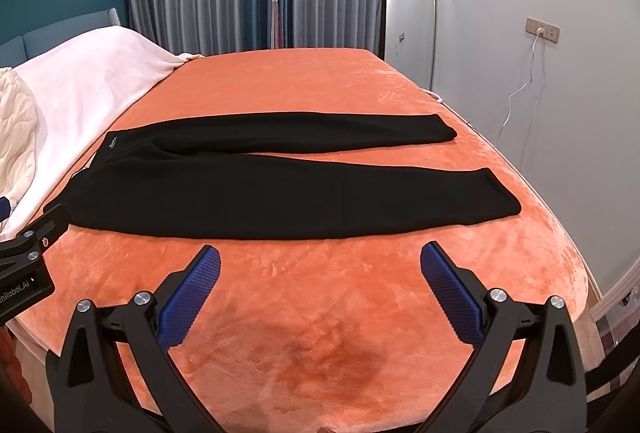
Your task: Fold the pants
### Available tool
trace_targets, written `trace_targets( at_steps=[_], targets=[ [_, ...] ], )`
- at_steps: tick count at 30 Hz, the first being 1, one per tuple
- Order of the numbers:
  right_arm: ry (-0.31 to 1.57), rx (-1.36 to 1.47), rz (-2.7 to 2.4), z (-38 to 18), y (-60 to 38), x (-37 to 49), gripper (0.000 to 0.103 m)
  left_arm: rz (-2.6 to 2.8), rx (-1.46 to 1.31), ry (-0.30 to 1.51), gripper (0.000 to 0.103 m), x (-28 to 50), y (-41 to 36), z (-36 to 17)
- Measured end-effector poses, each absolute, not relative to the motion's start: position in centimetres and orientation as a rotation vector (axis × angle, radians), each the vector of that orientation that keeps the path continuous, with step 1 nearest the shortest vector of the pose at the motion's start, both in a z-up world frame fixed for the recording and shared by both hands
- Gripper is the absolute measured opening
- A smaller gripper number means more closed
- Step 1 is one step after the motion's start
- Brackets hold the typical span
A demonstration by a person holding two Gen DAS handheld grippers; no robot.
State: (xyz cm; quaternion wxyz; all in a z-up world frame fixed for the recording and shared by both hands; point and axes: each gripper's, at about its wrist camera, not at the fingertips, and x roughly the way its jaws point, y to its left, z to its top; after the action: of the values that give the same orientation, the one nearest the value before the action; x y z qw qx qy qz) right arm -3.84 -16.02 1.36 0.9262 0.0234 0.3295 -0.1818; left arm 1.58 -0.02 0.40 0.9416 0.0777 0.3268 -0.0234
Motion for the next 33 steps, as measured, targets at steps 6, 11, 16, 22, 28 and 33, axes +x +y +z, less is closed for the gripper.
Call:
trace_targets(
  at_steps=[6, 11, 16, 22, 28, 33],
  targets=[
    [0.682, 0.048, -0.374, 1.1, -15.9, -3.8, 0.098, -0.048, 0.157, 0.672, 0.098, 1.8, 0.2, 0.3],
    [0.688, 0.047, -0.38, 0.9, -15.9, -3.6, 0.098, -0.048, 0.155, 0.678, 0.098, 2.0, 0.2, 0.0],
    [0.693, 0.053, -0.38, 0.6, -16.0, -3.2, 0.098, -0.042, 0.159, 0.683, 0.098, 2.3, 0.2, -0.3],
    [0.707, 0.055, -0.375, 0.0, -16.5, -2.3, 0.098, -0.034, 0.161, 0.697, 0.098, 3.4, 0.2, -0.7],
    [0.731, 0.059, -0.38, -1.0, -17.2, -0.9, 0.098, -0.029, 0.165, 0.723, 0.098, 5.2, -0.1, -1.6],
    [0.759, 0.065, -0.384, -2.3, -18.3, 0.6, 0.098, -0.032, 0.17, 0.752, 0.098, 7.1, -0.4, -2.9]
  ],
)
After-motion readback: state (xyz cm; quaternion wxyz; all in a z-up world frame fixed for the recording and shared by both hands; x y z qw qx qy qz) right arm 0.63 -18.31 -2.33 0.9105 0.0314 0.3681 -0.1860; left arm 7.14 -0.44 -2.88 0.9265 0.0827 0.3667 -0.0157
